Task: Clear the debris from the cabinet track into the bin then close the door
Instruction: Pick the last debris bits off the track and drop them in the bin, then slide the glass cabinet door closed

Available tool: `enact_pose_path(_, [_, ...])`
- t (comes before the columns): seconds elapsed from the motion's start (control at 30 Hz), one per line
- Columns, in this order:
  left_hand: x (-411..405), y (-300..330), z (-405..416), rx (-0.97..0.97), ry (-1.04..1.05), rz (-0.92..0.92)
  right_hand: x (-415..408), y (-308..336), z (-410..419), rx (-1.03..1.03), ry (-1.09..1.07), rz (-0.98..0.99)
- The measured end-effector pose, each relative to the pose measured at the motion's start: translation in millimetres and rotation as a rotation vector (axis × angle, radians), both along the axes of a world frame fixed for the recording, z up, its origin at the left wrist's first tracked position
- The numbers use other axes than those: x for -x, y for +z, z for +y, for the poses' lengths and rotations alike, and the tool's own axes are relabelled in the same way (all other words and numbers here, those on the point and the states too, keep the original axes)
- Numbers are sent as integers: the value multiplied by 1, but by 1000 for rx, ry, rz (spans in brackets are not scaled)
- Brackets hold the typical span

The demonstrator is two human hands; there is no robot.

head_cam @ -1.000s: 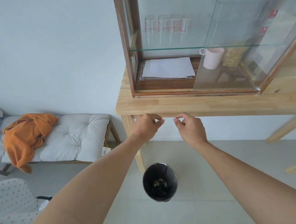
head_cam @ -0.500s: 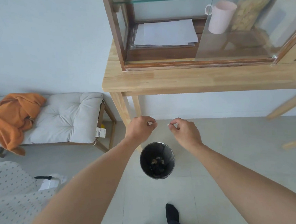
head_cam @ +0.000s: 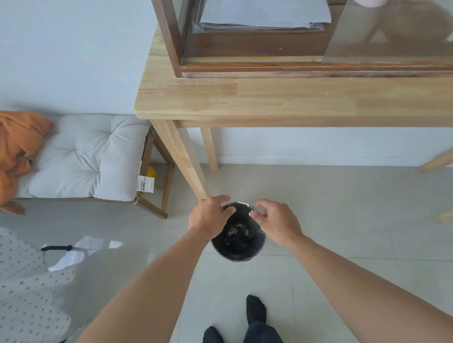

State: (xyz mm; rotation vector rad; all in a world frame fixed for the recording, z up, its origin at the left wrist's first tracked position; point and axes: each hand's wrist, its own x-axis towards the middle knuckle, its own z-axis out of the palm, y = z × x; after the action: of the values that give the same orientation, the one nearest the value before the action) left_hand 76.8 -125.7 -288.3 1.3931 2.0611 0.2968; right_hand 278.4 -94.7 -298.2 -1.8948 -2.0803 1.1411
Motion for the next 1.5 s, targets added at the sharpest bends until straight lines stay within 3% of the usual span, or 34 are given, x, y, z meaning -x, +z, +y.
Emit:
enact_pose_path(0.37, [12,42,5,-53,-10,-3,-14,42,13,-76,-45,10])
enact_pose_path(1.0, [48,270,34,-415,-55,53,-1,256,42,-384,-148,131])
enact_pose_path(1.33, [67,327,70,-565,99,107,-14,333,90,-686,-113,137])
enact_pose_path(1.5, [68,318,89,-538,114,79,-44,341,116,-977,-47,-51])
